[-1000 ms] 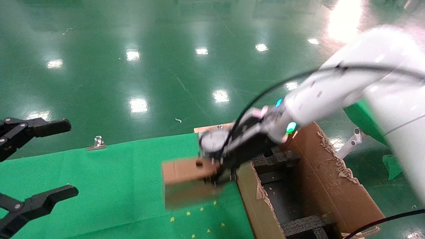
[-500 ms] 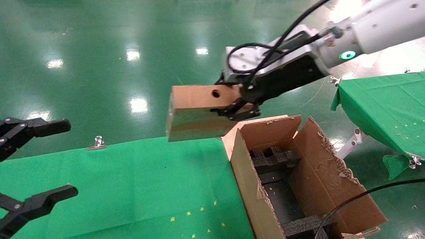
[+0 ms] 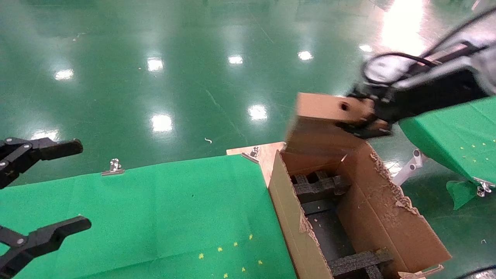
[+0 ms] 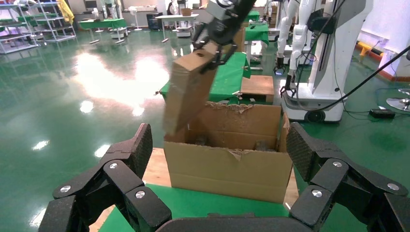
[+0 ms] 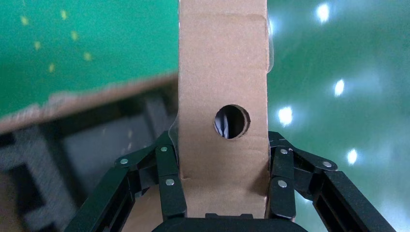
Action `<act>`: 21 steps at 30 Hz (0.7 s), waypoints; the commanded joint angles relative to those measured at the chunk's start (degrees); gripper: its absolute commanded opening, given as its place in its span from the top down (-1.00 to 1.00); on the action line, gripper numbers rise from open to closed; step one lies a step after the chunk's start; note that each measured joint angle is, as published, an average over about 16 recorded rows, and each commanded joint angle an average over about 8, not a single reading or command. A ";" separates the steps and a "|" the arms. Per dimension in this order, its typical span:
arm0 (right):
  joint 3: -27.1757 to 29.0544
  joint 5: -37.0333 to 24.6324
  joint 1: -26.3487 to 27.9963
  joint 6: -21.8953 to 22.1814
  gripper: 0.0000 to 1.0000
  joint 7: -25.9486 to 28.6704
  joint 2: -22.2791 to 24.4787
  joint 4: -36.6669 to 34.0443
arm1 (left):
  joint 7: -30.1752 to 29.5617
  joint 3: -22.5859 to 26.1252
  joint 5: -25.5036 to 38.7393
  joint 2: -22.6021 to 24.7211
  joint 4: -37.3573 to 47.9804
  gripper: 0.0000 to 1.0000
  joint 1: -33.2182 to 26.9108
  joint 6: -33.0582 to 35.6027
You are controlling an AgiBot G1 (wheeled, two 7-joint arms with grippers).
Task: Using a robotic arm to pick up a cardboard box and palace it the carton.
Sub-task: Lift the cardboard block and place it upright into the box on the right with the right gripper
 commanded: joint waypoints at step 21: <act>-7.31 1.12 -2.85 1.86 1.00 5.81 10.92 7.09 | 0.00 0.00 0.00 0.00 0.01 -1.00 0.01 -0.02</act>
